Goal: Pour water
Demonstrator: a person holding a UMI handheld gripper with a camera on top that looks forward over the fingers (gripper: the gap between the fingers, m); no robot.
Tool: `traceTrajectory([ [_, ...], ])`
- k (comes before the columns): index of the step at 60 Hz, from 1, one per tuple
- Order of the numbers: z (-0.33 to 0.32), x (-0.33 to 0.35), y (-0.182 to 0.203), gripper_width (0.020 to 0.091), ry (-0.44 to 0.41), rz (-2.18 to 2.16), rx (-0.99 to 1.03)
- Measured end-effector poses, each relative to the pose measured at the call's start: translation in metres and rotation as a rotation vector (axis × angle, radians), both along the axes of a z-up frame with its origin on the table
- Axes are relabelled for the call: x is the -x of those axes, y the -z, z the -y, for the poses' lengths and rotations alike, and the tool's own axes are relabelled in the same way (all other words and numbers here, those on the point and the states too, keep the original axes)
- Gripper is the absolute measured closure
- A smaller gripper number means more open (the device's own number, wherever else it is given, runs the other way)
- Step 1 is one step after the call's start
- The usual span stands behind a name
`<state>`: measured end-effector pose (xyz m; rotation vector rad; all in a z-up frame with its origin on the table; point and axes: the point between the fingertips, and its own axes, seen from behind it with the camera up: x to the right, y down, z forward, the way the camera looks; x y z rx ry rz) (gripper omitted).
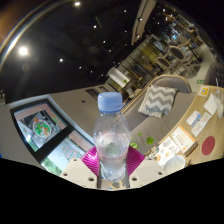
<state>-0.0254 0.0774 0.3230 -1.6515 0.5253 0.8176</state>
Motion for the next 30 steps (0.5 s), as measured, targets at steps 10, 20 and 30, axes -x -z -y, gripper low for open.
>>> traceTrajectory([
  [10,0.013,-0.081,-0.04,0.0792,0.134,0.392,-0.085],
  [20,0.009,-0.172,-0.005,0.0793,0.227,0.688,-0.043],
  [30,-0.003,-0.23,0.095,0.0793,0.192,0.818,0.088],
])
